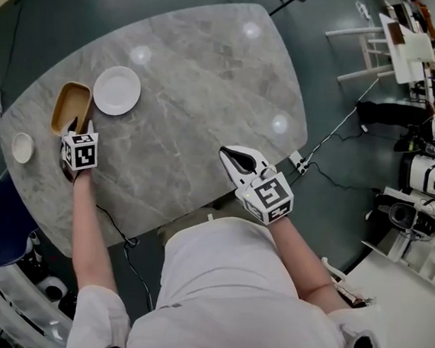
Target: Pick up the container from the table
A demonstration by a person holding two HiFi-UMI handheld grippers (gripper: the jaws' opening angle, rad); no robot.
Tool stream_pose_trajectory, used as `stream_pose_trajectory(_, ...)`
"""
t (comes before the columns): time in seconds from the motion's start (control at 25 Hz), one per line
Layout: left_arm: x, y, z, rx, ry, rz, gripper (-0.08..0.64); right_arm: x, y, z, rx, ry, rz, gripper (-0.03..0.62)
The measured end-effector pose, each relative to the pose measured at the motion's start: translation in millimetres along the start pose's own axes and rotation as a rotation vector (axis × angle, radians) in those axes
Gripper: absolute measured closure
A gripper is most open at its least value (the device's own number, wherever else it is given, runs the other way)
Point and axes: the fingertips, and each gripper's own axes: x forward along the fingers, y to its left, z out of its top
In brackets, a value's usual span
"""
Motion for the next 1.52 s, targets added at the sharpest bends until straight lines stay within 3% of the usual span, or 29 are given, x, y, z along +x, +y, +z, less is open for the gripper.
stream_pose_trajectory(0.44, -0.3, 1.5, -4.0, 0.068, 0.035, 0.018, 0.537, -2.7, -3.2, -1.7, -0.001, 0.005, -0.011, 0.581)
stream_pose_trajectory(0.88, -24.2, -3.7, 4.5, 0.008, 0.006, -0.006, 0.540, -8.5, -1.3, 2.1, -0.021, -0.012, 0.015, 0.581)
stream_pose_trajectory(1.52, -128.0, -38.3, 28.3, -0.067, -0.094, 0.007, 0.540, -15.2, 13.7, 28.8, -0.083, -0.114, 0.156, 0.581)
